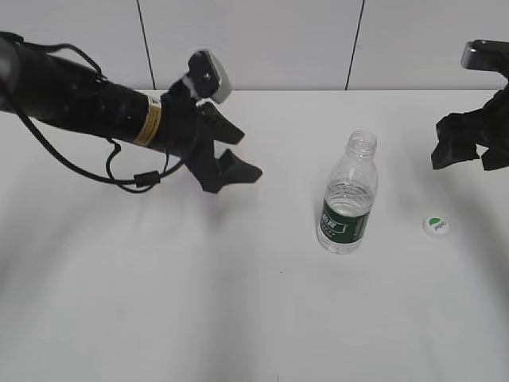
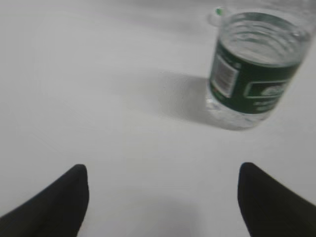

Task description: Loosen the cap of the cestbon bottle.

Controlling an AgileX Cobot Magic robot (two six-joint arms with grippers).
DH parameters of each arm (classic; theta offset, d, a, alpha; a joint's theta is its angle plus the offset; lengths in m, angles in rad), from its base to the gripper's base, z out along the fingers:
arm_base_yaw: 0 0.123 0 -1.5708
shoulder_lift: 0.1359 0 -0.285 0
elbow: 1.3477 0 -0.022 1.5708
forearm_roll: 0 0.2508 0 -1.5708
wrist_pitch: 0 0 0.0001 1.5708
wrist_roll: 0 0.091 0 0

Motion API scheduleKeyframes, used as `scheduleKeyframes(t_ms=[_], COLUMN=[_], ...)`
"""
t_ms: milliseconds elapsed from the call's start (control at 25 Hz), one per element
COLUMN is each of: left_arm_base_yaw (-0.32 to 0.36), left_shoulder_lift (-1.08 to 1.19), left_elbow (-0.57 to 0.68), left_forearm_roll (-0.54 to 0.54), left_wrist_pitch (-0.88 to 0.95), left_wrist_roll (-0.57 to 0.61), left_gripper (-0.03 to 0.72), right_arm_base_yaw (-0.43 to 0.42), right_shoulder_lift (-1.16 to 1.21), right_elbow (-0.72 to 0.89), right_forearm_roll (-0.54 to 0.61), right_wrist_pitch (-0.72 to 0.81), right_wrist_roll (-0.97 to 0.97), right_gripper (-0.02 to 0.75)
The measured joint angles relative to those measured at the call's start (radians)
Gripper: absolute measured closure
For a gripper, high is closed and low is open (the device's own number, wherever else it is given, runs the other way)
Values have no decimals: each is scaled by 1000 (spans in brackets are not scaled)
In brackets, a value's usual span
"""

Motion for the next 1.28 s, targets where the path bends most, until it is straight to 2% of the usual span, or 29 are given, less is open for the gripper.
scheduleKeyframes(t_ms=[240,440,520,600,680,800,880,1040,1200,1280], left_arm_base_yaw=[0,4,10,15,17,17,17,40,122,169], left_shoulder_lift=[-127,-159,-160,-161,-161,-162,-163,-172,-190,-213], left_elbow=[0,0,0,0,0,0,0,0,0,0], left_forearm_roll=[2,-135,-223,-370,-589,-902,-1051,-1246,-1476,-1553], left_wrist_pitch=[400,881,1010,1096,1169,1271,1373,1561,1643,1669], left_wrist_roll=[-42,-46,-23,83,269,623,782,940,1061,1087], left_gripper=[185,188,188,188,188,188,188,188,188,188], right_arm_base_yaw=[0,0,0,0,0,0,0,0,-14,-32], right_shoulder_lift=[-61,-98,-107,-113,-122,-137,-148,-155,-159,-165], right_elbow=[0,0,0,0,0,0,-5,-33,-57,-63], right_forearm_roll=[0,0,0,0,0,-25,-71,-117,-162,-169], right_wrist_pitch=[14,19,22,29,41,43,48,84,165,209], right_wrist_roll=[-1,-1,-1,-1,-1,-2,-3,-4,-5,-11], right_gripper=[154,154,154,154,154,154,154,154,154,154])
